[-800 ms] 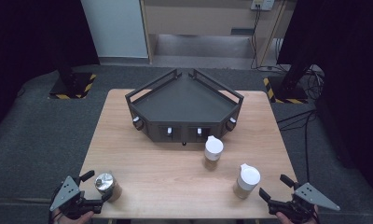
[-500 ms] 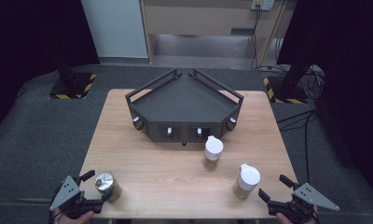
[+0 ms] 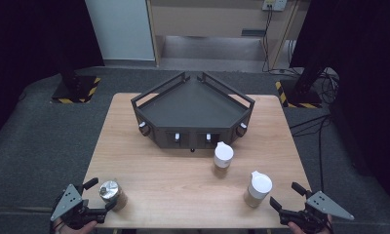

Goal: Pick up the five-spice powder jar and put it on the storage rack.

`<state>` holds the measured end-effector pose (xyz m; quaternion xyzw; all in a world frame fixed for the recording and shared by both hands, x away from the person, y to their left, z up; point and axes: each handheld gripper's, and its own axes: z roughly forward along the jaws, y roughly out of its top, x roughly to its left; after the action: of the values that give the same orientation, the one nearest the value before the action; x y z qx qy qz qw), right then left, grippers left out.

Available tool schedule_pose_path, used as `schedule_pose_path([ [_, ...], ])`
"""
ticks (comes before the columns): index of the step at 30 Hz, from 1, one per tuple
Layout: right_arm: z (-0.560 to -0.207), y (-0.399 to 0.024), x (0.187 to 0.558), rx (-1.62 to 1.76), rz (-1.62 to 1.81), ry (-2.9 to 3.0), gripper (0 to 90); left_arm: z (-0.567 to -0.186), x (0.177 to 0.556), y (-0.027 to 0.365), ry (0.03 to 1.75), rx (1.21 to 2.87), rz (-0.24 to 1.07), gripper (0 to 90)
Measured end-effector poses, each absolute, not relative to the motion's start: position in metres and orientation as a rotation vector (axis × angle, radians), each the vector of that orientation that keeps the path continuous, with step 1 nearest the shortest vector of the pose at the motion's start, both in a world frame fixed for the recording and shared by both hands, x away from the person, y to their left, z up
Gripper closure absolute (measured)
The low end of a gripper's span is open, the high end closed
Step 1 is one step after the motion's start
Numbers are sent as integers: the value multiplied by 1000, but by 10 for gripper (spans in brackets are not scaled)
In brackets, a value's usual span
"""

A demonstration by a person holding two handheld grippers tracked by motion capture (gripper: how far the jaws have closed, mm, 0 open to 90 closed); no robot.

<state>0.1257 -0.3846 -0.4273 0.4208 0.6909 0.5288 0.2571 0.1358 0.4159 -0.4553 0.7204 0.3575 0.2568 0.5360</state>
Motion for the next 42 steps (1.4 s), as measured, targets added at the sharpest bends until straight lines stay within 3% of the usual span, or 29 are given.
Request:
schedule_pose_path([
  [42, -428, -387, 124, 1142, 1452, 1857, 9, -434, 149, 416, 842, 1771, 534, 24],
])
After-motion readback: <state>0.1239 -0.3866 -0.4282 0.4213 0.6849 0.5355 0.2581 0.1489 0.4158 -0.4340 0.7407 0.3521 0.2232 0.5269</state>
